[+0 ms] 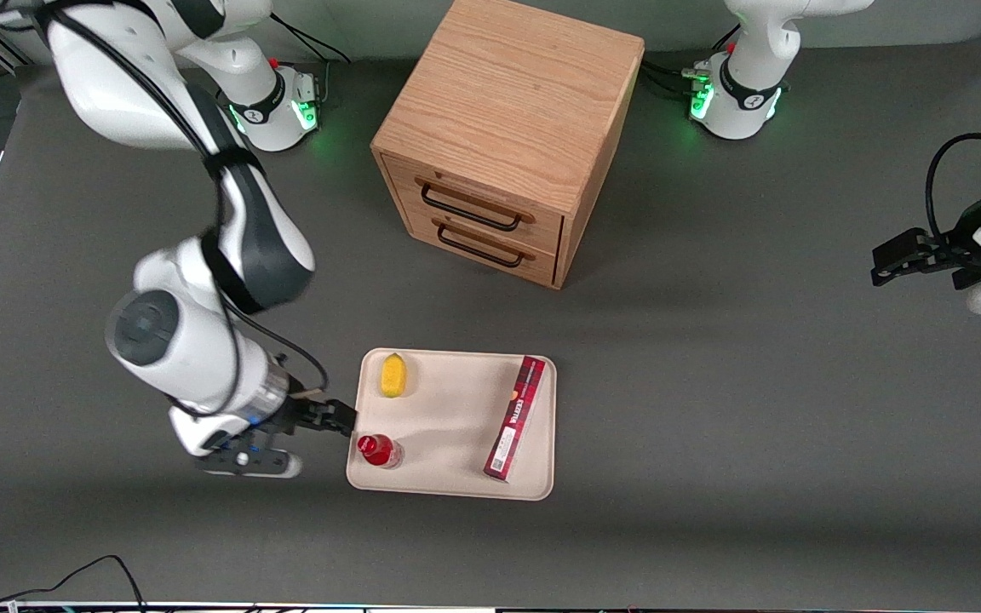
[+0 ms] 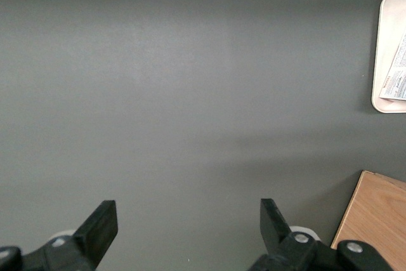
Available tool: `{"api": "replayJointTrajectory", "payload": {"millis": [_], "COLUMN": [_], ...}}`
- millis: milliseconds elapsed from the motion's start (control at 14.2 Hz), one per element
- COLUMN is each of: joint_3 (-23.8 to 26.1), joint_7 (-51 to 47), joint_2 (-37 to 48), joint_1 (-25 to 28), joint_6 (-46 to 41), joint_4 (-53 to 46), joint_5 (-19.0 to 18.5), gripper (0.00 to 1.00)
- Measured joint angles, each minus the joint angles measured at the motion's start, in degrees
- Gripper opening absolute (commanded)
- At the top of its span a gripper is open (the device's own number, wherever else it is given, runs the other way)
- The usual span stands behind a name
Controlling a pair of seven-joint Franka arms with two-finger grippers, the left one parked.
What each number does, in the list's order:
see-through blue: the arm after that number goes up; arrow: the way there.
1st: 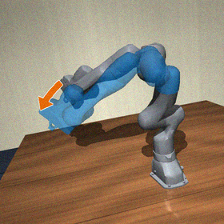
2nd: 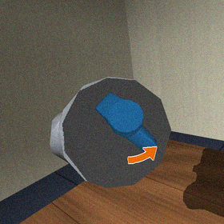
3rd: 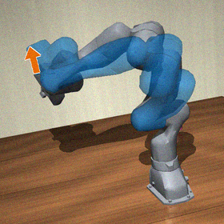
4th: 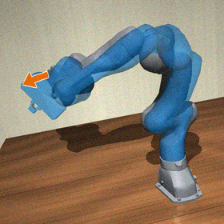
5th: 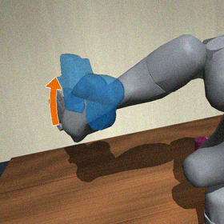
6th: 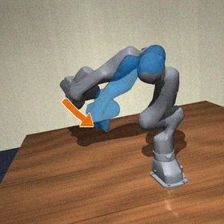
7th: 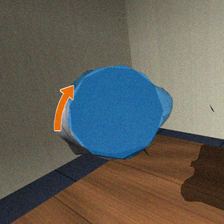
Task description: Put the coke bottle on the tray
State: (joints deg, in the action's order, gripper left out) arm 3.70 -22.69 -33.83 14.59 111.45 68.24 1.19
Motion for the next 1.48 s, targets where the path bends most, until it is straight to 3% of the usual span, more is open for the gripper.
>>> {"api": "replayJointTrajectory", "payload": {"millis": [212, 494, 776, 988, 1482], "joint_3": [-0.3, -1.0, -6.0, -7.3, -6.7], "joint_7": [2.9, 14.8, 21.0, 23.3, 23.3], "joint_2": [9.8, 23.2, 33.8, 34.9, 34.4], "joint_1": [-4.0, -12.0, -12.9, -12.9, -12.5], "joint_6": [-13.4, -23.0, -29.3, -31.4, -27.3], "joint_4": [-0.1, 2.9, 8.7, 11.4, 16.0], "joint_5": [-0.4, -0.4, -0.4, -0.4, -0.4], "gripper": [1.0, 1.0, 1.0, 1.0, 1.0]}}
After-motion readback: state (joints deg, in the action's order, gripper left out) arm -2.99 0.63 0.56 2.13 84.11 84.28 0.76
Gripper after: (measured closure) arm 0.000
